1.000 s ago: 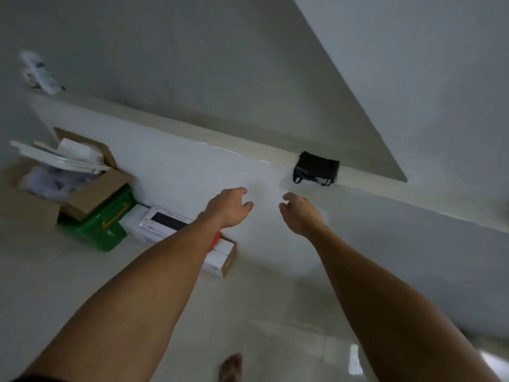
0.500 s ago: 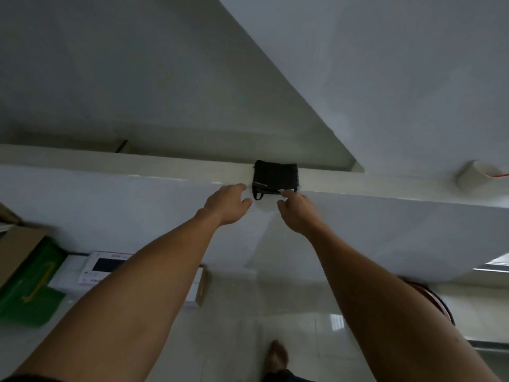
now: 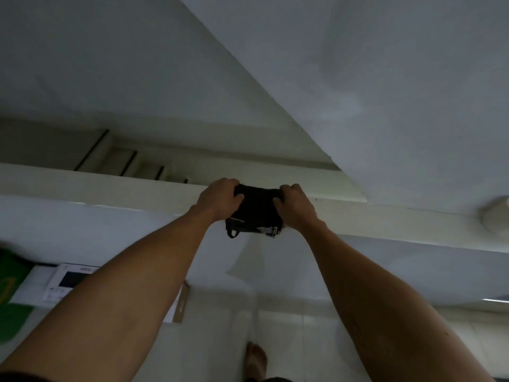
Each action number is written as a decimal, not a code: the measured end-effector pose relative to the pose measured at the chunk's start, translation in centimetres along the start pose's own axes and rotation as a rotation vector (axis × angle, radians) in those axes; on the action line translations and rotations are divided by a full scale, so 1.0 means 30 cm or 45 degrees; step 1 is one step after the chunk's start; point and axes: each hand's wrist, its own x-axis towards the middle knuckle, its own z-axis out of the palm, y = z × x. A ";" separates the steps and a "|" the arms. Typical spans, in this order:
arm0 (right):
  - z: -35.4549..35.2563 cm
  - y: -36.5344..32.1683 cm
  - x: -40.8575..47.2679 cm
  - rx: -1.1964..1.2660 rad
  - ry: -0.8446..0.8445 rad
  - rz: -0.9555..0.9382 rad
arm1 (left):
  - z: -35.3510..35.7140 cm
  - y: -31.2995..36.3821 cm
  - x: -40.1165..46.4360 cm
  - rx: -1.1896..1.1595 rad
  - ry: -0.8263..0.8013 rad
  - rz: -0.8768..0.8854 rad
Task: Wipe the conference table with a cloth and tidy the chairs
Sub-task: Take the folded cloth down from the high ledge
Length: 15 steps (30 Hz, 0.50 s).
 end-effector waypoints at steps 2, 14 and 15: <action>0.001 0.032 0.079 -0.007 -0.041 0.008 | 0.018 -0.001 0.082 0.018 -0.013 -0.030; -0.029 0.124 0.283 0.129 -0.294 -0.088 | 0.080 0.015 0.273 0.173 -0.188 -0.150; -0.036 0.117 0.283 0.156 -0.293 -0.091 | 0.078 0.017 0.276 0.168 -0.183 -0.142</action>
